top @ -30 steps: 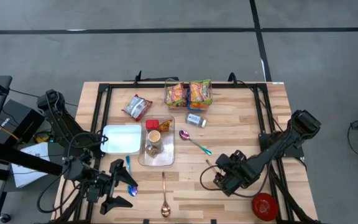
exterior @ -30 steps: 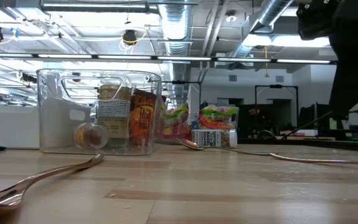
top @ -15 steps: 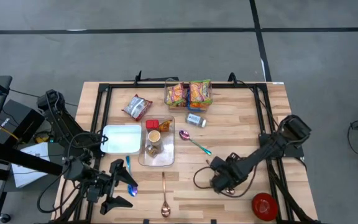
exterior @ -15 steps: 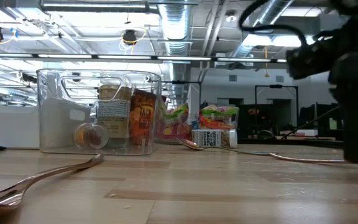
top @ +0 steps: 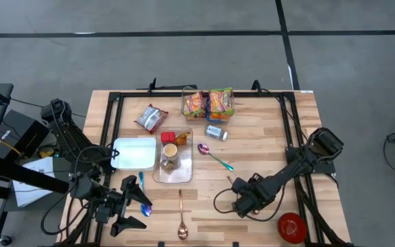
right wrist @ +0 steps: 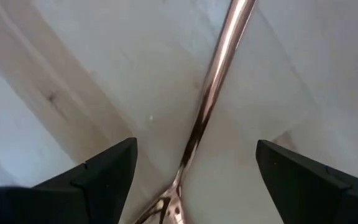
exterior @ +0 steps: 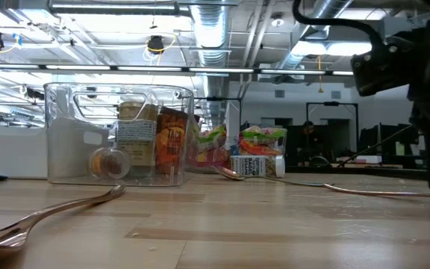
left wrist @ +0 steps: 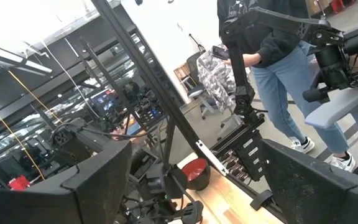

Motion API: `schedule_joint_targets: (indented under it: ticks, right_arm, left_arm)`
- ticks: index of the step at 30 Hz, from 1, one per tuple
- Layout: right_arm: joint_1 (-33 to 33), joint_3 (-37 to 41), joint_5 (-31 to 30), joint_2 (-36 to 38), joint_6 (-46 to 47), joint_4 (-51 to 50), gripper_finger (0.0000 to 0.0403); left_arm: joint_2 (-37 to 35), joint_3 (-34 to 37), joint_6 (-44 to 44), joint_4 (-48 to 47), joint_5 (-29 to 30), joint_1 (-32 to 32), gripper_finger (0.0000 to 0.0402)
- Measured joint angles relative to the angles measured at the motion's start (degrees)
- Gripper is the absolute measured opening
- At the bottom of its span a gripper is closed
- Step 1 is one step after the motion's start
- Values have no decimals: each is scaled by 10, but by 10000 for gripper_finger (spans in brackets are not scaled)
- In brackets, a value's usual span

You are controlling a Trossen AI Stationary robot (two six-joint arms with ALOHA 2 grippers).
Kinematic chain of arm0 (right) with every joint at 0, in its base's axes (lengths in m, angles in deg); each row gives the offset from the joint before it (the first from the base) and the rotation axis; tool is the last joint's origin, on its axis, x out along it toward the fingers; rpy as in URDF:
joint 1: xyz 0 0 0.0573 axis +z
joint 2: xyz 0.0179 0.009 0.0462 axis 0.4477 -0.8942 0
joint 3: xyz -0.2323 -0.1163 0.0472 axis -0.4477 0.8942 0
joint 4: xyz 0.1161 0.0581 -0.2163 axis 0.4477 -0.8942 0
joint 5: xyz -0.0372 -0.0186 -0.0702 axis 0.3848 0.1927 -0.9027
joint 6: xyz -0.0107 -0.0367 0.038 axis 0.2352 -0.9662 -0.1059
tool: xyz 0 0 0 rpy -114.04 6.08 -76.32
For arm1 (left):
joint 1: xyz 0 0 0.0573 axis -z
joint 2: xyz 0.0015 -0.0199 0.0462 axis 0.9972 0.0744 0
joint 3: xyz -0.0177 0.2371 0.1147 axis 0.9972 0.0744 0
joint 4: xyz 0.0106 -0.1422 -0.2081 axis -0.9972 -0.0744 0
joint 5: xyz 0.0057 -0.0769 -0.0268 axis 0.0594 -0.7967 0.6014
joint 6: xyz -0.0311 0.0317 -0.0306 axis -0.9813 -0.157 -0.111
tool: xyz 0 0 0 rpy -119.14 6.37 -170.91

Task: Pick & Place Food Item
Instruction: Put the right gold spoon into the white bin

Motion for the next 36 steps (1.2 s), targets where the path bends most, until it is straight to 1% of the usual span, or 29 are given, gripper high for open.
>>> schedule_joint_targets:
  ticks: [13, 32, 36]
  right_arm:
    - [6, 0, 2, 0, -2, 18, 273]
    - [13, 0, 3, 0, -6, 19, 236]
    - [13, 0, 3, 0, -28, 33, 226]
  left_arm:
    - [0, 0, 0, 0, 0, 0, 341]
    - [0, 0, 0, 0, 0, 0, 341]
    - [0, 0, 0, 0, 0, 0, 341]
